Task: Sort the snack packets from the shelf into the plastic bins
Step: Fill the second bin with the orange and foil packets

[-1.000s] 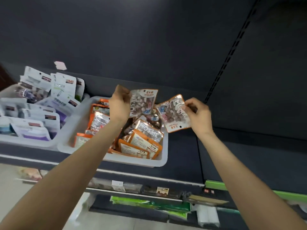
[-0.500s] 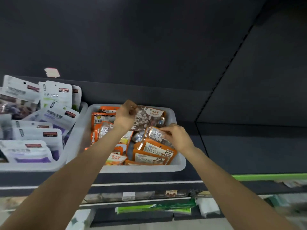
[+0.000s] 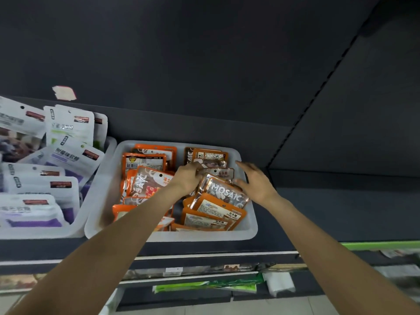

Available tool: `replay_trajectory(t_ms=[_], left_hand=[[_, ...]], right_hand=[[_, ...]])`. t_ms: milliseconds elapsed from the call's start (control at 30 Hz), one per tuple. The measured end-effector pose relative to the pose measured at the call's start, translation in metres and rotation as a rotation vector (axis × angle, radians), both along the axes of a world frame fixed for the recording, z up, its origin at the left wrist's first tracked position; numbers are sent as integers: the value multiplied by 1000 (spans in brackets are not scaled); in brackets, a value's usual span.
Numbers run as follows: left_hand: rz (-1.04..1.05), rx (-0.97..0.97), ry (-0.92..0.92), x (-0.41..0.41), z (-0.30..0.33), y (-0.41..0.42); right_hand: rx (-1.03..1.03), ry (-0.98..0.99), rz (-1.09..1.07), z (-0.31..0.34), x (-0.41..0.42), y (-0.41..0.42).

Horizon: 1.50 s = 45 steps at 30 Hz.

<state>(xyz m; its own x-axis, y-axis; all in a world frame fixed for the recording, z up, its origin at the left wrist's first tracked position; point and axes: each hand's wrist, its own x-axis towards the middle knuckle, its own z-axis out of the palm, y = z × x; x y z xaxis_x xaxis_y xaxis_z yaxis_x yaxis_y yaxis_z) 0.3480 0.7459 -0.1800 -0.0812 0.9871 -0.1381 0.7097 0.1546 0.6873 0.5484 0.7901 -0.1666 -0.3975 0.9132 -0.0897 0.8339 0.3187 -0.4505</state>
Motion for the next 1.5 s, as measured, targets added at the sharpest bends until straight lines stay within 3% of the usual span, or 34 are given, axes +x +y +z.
replay_trajectory(t_ms=[200,367,800,1267,1500], left_hand=[[66,134,10,-4,-6,6],[219,86,60,-10,-24,25],[368,180,-22,-14,-36,42],[424,288,-48,-34,-35,56],[572,342,-78,-45,-24,56]], right_hand=[[-18,-11,30,-13,-14,24],[-41,-95,129,-27,-21,53],[298,-36,213,-36,-38,80],[409,-63,144,-40,-54,75],[424,-112,180,-38,-54,77]])
